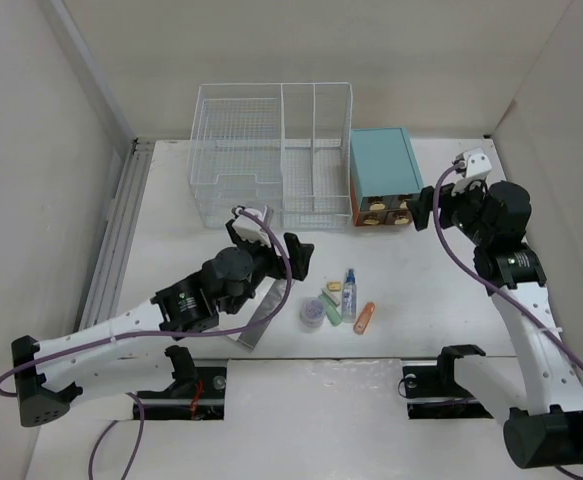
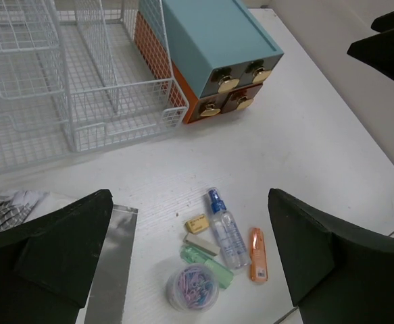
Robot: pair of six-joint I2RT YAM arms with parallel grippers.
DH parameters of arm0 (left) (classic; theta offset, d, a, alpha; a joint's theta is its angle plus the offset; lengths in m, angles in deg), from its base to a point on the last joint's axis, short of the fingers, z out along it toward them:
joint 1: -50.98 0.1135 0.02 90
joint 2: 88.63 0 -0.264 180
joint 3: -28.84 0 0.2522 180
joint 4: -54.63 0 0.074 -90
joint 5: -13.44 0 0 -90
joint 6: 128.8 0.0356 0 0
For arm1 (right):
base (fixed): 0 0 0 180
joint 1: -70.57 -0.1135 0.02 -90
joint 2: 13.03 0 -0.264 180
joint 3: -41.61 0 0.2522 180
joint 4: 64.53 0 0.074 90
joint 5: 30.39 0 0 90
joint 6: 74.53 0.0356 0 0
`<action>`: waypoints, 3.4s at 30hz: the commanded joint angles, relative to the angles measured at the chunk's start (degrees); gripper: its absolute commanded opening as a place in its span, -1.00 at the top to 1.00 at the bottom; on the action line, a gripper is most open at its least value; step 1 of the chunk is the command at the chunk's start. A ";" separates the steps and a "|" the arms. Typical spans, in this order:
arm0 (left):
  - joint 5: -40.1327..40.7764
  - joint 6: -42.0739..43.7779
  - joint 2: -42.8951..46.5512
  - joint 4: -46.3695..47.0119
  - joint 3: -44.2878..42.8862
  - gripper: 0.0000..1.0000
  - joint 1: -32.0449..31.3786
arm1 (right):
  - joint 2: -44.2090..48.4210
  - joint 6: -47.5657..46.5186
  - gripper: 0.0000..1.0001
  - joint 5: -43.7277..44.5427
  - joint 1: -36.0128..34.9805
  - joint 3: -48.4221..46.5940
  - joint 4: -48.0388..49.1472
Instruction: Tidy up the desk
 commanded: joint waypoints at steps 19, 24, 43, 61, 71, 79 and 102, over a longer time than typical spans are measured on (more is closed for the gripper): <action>3.07 -16.69 10.79 0.50 12.45 1.00 -0.15 | -10.07 -11.93 -1.00 -39.19 -1.15 -0.86 -9.28; 7.37 -26.62 6.94 -5.55 13.69 -0.40 -0.15 | -19.32 -5.42 -1.00 -47.34 -4.04 1.17 -1.73; 24.87 -39.59 7.98 -16.66 19.48 -0.71 4.23 | -42.19 -13.41 -1.00 -27.92 -29.36 -13.68 3.20; -29.51 -1.18 -14.48 -0.01 0.63 -0.43 40.09 | -29.71 -23.34 -1.00 -56.39 -3.00 -15.61 -10.15; -44.91 18.88 -15.48 -13.21 -5.12 -0.40 52.49 | -27.94 -28.27 -1.00 -60.35 -0.53 -15.61 -13.85; -49.22 21.34 -18.54 -13.74 -3.97 -0.26 52.49 | -27.94 -30.46 -1.00 -61.67 0.52 -16.13 -16.22; -37.46 25.56 -36.22 -15.67 -7.14 -0.19 45.11 | -27.42 -36.80 -1.00 -65.54 2.19 -16.14 -21.06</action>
